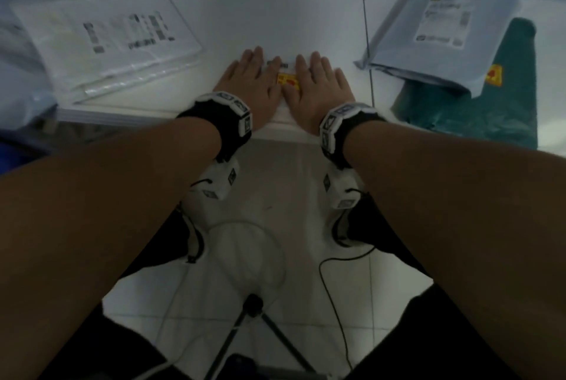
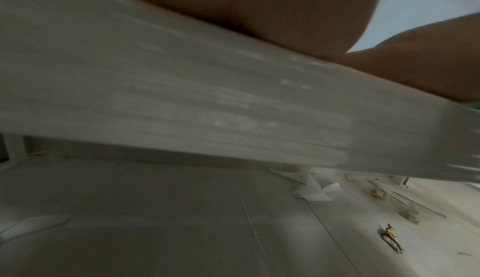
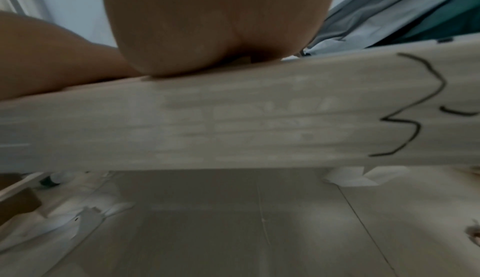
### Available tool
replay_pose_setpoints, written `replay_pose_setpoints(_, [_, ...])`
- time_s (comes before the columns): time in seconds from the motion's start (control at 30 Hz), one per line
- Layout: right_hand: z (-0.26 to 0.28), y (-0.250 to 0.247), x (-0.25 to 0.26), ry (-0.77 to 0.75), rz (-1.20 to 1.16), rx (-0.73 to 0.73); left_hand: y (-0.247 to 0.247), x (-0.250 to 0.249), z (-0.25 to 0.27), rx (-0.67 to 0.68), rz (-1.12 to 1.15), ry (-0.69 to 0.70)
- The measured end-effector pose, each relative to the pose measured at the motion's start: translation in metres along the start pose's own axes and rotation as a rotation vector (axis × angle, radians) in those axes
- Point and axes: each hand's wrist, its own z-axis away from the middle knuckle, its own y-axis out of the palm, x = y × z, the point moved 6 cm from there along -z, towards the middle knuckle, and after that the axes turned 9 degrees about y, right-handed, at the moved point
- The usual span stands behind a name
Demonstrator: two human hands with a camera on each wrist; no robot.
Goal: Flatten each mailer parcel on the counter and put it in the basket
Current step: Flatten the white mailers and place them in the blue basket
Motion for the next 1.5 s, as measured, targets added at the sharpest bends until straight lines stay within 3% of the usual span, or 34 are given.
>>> replay_pose_setpoints(0.53, [0.009, 0.0, -0.006, -0.018, 0.05, 0.087, 0.002, 0.004, 0.012, 0.094, -0.02, 0.022])
replay_pose_setpoints(1.03, [0.019, 0.001, -0.015, -0.144, 0.042, -0.064, 0.002, 0.007, 0.02, 0.06, -0.058, -0.002])
replay_pose_setpoints(1.5, [0.016, 0.003, -0.015, -0.121, 0.02, -0.032, 0.002, 0.005, 0.021, 0.055, -0.059, -0.008])
